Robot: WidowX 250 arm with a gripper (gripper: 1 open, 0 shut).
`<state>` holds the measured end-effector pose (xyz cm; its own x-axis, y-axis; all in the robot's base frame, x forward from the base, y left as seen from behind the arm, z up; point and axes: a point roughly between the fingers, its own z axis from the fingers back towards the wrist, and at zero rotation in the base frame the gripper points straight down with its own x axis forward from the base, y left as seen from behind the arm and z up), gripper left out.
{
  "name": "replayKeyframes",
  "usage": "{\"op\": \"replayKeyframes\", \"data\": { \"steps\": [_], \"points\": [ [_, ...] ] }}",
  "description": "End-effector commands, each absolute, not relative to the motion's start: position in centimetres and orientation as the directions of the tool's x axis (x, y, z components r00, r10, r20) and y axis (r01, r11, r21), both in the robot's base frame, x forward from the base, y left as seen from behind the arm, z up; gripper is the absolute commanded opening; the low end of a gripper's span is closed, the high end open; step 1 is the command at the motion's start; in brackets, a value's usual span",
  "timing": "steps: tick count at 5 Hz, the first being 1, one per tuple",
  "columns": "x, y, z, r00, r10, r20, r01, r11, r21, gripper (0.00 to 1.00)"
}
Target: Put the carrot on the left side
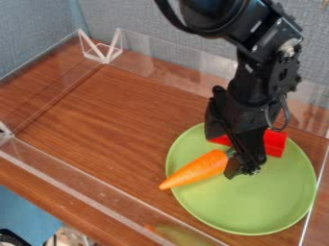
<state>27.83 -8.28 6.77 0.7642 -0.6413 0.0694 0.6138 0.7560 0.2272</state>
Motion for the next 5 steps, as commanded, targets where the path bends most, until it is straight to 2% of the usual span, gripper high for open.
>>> {"op": "replayKeyframes", "data": {
  "steps": [1,5],
  "points": [
    [28.0,-8.4,7.3,0.768,-0.631,0.112,0.593,0.766,0.248,1.00],
    [28.2,-8.3,8.5,0.788,-0.589,0.179,0.532,0.798,0.284,1.00]
  ]
}}
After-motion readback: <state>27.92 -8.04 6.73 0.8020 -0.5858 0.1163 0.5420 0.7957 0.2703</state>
